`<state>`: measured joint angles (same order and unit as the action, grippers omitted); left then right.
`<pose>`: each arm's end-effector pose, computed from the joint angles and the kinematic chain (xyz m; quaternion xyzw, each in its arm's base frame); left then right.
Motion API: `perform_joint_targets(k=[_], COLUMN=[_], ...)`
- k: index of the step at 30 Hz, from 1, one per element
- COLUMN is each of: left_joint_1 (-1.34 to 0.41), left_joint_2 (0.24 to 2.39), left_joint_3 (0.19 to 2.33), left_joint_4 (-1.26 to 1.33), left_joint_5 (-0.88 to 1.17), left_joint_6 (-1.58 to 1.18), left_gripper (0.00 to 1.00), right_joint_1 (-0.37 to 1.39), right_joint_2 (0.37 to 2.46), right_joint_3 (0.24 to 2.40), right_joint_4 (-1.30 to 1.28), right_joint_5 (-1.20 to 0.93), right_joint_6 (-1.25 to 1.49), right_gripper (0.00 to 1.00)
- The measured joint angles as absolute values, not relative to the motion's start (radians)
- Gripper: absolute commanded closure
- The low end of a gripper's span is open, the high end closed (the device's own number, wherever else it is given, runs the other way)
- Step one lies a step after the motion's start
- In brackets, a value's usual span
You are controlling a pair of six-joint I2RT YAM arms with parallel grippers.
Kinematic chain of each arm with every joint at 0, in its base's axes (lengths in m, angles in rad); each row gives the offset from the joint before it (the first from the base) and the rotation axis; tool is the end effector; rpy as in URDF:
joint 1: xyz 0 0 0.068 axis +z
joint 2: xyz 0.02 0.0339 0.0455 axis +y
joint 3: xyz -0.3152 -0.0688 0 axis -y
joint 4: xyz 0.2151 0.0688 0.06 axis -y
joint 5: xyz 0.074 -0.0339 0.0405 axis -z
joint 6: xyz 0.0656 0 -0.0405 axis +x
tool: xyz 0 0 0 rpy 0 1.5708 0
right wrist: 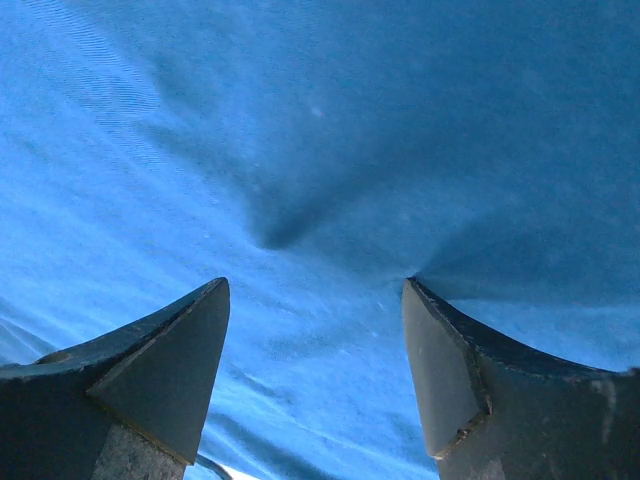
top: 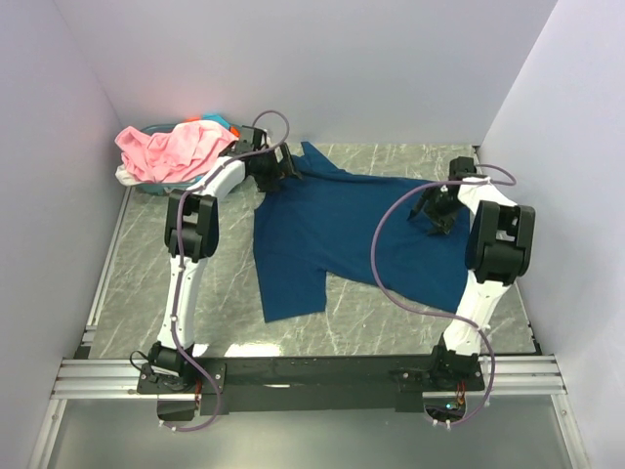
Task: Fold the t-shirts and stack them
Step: Flatten the tshirt out
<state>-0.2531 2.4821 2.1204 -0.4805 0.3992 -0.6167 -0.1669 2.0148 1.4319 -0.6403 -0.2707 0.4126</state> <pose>0.5561 -0.1702 0.1863 -0.0961 0.9135 -0.3152 0.2387 0.4119 -0.0516 0.2008 0.2565 0.9419 0.1529 0.1538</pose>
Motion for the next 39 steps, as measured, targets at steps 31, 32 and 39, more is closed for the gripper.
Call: perform_joint_targets(k=[31,32,39], left_joint_1=[-0.356,-0.385,-0.594], left_joint_2=[1.962,1.887,1.407], left_joint_3=[1.854,1.803,1.357], left_joint_4=[-0.347,-0.322,-0.108], left_joint_5=[-0.024,-0.079,-0.324], left_joint_6=[-0.379,-0.36,-0.281], left_gripper=[0.01,0.0,0.0], right_joint_1=[-0.097,-0.093,-0.055], right_joint_2=[2.013,1.969,1.576], right_joint_3=[1.606,1.569,1.233], right_joint_4=[-0.662,-0.646,-0.472], right_joint_5=[-0.239,-0.223,-0.091], right_joint_6=[0.44,0.438,0.449], right_gripper=[0.26,0.26,0.27])
